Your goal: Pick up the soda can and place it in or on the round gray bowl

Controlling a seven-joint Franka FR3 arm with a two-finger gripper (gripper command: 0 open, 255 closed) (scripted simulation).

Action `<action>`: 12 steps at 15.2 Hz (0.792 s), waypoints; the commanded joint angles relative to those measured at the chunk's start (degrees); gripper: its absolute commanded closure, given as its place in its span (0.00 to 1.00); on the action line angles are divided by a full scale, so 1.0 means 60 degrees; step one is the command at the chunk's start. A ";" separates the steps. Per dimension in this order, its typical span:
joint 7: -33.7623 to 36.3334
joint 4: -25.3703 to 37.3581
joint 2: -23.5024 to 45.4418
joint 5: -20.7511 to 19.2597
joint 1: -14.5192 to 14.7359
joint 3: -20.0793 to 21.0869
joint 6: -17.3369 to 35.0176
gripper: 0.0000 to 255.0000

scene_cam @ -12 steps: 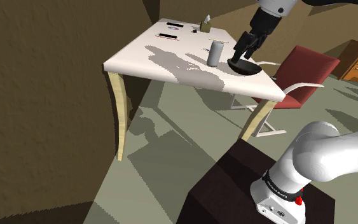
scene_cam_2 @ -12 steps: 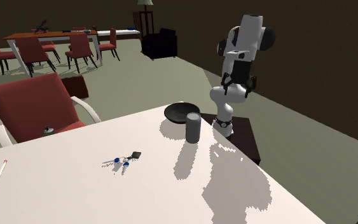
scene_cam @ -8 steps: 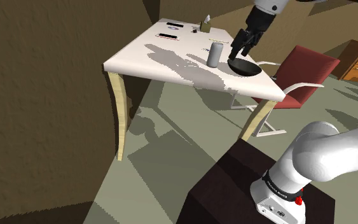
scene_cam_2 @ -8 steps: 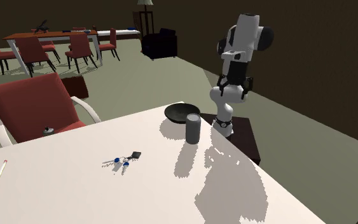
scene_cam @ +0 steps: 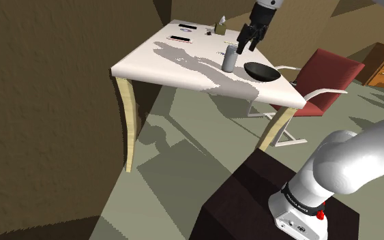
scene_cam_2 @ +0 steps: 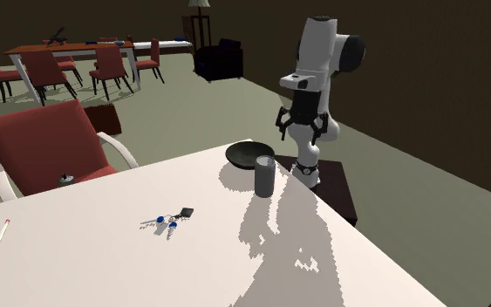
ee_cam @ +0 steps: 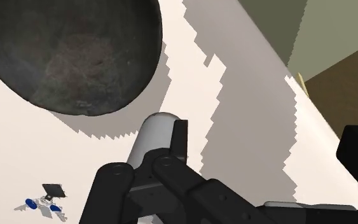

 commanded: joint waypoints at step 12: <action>-0.1659 0.3846 0.3951 0.0465 -0.0389 -0.1061 -0.0536 0.00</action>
